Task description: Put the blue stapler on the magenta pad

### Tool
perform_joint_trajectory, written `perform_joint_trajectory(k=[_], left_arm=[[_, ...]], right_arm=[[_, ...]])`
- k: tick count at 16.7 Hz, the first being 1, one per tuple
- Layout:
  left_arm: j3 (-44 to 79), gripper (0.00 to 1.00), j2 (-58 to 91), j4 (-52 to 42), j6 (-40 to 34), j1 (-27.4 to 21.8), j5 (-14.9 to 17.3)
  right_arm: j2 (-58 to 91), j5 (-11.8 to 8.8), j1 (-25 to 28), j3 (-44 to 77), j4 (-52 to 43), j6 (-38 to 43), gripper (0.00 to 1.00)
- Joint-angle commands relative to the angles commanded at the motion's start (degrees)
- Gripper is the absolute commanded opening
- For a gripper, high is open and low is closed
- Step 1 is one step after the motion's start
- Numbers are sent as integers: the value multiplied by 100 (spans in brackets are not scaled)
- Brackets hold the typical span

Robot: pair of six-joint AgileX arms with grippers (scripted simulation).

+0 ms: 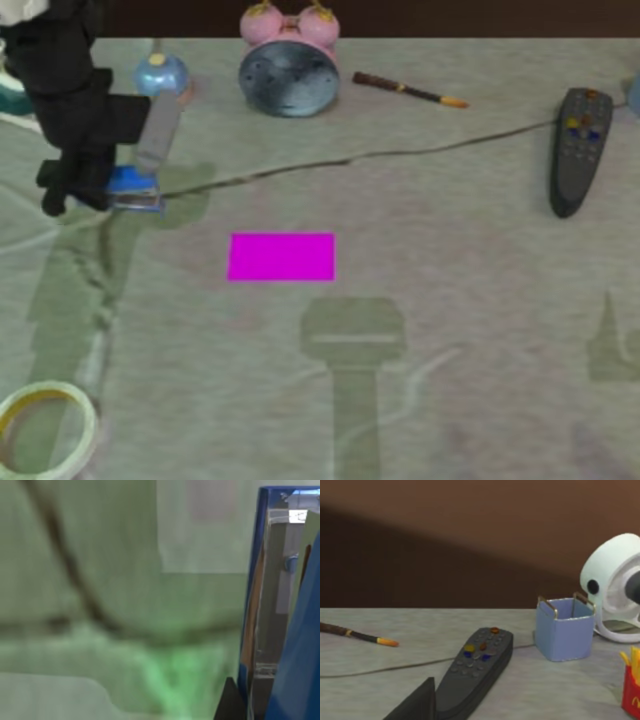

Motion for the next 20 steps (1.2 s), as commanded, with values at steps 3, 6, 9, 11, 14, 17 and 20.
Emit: perform_joint_trajectory(k=[3, 6, 9, 11, 14, 17, 20], left_arm=[[220, 0, -117, -256, -22, 23, -3], [209, 0, -99, -240, -14, -11, -3], [404, 0, 5, -318, -242, -191, -2], [732, 0, 192, -460, -643, -496, -3], [1323, 0, 570, -753, -1481, -1100, -5], [1859, 0, 873, -991, -2203, -1650, -11], [2074, 0, 982, -1073, -2432, -1857, -17]], right_arm=[[0, 0, 0, 0, 0, 0, 100], [0, 0, 0, 0, 0, 0, 100], [0, 0, 0, 0, 0, 0, 100], [0, 0, 0, 0, 0, 0, 100], [0, 0, 0, 0, 0, 0, 100], [0, 0, 0, 0, 0, 0, 100], [0, 0, 0, 0, 0, 0, 100]])
